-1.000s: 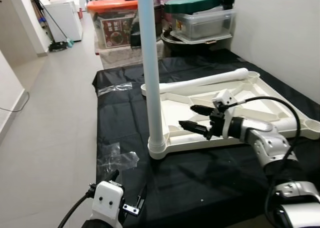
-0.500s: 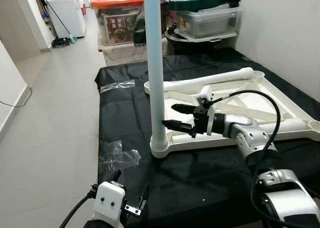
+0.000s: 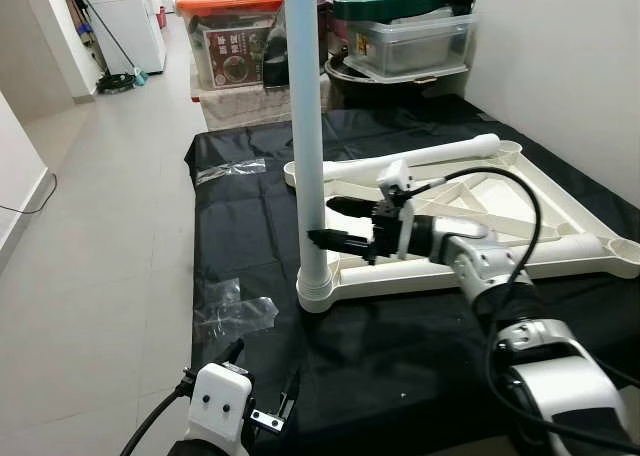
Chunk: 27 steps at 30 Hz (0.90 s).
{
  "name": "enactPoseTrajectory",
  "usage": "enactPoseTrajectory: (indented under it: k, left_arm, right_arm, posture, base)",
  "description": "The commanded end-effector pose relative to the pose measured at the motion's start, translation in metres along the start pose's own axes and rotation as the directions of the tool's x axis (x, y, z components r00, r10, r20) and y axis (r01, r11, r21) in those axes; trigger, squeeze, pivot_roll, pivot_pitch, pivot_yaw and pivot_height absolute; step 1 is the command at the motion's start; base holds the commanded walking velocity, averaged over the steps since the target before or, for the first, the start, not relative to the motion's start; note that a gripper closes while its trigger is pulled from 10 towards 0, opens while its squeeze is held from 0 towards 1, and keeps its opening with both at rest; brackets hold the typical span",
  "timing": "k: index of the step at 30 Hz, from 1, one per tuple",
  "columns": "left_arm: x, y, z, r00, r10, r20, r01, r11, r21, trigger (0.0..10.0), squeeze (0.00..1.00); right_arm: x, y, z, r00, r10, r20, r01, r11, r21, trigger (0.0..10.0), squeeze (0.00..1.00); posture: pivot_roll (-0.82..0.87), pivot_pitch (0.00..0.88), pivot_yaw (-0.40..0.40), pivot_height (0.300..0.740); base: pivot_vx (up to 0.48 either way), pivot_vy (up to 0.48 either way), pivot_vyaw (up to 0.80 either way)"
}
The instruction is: Building children table
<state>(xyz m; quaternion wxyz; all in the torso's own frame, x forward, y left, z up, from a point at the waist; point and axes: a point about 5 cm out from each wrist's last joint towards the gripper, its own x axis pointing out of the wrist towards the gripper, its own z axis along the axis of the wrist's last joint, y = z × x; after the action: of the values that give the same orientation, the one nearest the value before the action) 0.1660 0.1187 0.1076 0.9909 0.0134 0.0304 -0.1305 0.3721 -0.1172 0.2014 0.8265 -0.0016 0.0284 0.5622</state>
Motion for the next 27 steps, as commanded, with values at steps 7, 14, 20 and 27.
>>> enactPoseTrajectory:
  k: [7,14,20,27]
  left_arm:
    - [-0.001,-0.001,0.0,1.0,0.004,-0.008,-0.004,1.0,0.005,10.0,0.0]
    - [-0.001,0.0,0.005,0.999,0.033,0.029,-0.034,0.999,0.016,10.0,0.0]
    - [0.0,-0.001,0.013,0.997,0.044,0.065,-0.045,0.999,0.017,10.0,0.0]
    - [0.001,-0.002,0.014,0.996,0.038,0.077,-0.039,0.999,0.013,10.0,0.0]
  right_arm:
    - [0.015,0.005,-0.003,0.999,0.033,-0.003,-0.033,0.999,-0.009,10.0,0.0]
    - [0.037,0.013,-0.007,0.999,0.044,0.001,-0.044,0.999,-0.009,10.0,0.0]
    - [0.045,0.016,-0.008,0.999,0.044,0.009,-0.044,0.999,0.001,10.0,0.0]
    - [0.052,0.019,-0.008,0.999,0.045,0.016,-0.045,0.999,0.007,10.0,0.0]
  posture:
    - [0.04,0.036,-0.007,0.74]
    - [0.04,0.04,-0.018,0.74]
    - [0.05,0.039,-0.024,0.74]
    - [0.05,0.039,-0.024,0.74]
  base:
    - [0.0,0.0,0.0]
    - [0.0,0.0,0.0]
    - [0.0,0.0,0.0]
    - [0.0,0.0,0.0]
